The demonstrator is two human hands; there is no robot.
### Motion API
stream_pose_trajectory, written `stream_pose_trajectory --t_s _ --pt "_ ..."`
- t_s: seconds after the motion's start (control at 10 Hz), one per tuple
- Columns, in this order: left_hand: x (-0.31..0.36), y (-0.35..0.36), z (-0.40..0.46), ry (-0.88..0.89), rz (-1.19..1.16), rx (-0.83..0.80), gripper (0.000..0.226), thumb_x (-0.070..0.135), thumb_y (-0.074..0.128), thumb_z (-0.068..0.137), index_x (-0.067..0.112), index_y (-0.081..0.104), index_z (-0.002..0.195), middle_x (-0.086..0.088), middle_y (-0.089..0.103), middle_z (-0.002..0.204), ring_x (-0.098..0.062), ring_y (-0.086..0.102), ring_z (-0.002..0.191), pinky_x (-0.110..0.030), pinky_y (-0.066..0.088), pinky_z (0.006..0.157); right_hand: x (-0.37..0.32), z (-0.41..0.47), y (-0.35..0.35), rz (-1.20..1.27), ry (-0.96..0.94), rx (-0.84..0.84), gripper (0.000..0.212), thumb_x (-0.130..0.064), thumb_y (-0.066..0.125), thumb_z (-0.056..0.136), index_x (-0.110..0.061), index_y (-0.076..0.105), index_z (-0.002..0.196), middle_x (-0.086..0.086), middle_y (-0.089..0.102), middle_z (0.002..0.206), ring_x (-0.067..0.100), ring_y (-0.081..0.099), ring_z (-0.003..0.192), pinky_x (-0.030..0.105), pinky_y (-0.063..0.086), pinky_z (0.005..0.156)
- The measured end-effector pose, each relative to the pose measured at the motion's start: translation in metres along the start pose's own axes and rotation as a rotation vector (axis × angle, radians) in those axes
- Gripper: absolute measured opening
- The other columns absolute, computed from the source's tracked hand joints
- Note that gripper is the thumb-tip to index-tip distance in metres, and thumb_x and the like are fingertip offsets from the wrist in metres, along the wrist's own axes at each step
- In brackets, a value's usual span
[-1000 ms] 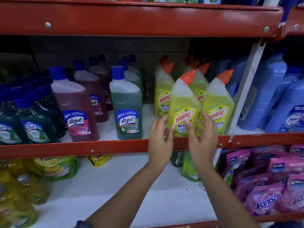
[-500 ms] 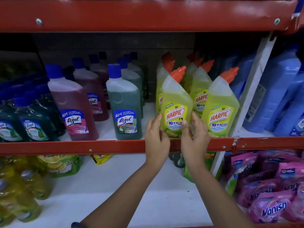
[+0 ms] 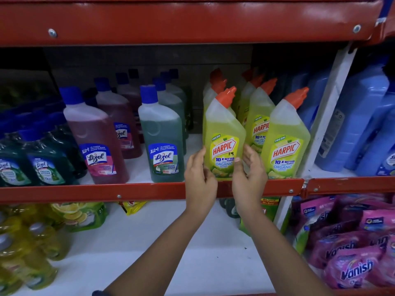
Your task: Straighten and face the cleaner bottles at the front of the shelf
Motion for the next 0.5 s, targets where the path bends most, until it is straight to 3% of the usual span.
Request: stream_pose_trajectory --t_s 0.2,0.3,0.4,0.5 --pt "0.004 -0.002 -0.002 -0.022 0.001 -0.024 0.060 -0.011 0.040 0.075 0.006 0.050 0.132 -0.009 0.053 0.122 -0.013 0.055 0.112 -0.038 0.054 0.093 -0.002 0.003 0.001 0.016 0.043 -0.012 0.042 -0.004 0.056 0.091 -0.017 0.055 0.131 -0.002 0.060 0.121 0.011 0.057 0.114 0.016 0.044 0.089" --pt "0.005 -0.005 -0.001 -0.018 0.029 -0.029 0.062 -0.013 0.040 0.074 0.005 0.049 0.132 -0.010 0.053 0.124 -0.012 0.053 0.113 -0.038 0.051 0.096 -0.006 0.001 0.002 -0.002 0.053 -0.010 0.044 -0.004 0.055 0.092 -0.017 0.052 0.134 0.000 0.058 0.123 0.011 0.056 0.113 0.020 0.046 0.092" --pt "0.001 -0.008 0.003 0.020 0.043 -0.067 0.061 -0.015 0.039 0.076 0.003 0.048 0.133 -0.012 0.052 0.127 -0.015 0.051 0.116 -0.040 0.047 0.100 -0.001 0.000 0.005 -0.085 0.032 -0.049 0.048 -0.007 0.055 0.092 -0.017 0.047 0.139 -0.001 0.053 0.126 0.017 0.054 0.122 0.038 0.047 0.103" --pt "0.009 -0.017 0.000 0.023 0.096 -0.099 0.060 -0.015 0.039 0.080 0.004 0.044 0.137 -0.013 0.048 0.136 -0.010 0.043 0.122 -0.020 0.038 0.107 -0.012 -0.005 0.002 -0.169 0.002 -0.065 0.051 -0.012 0.055 0.094 -0.016 0.042 0.143 0.005 0.050 0.136 0.017 0.048 0.128 0.042 0.044 0.108"
Point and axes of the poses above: each hand's wrist, its own z-axis towards the middle knuckle, its own y-axis out of the palm, x = y × z, the point moved 1 cm from there along z, towards the middle knuckle
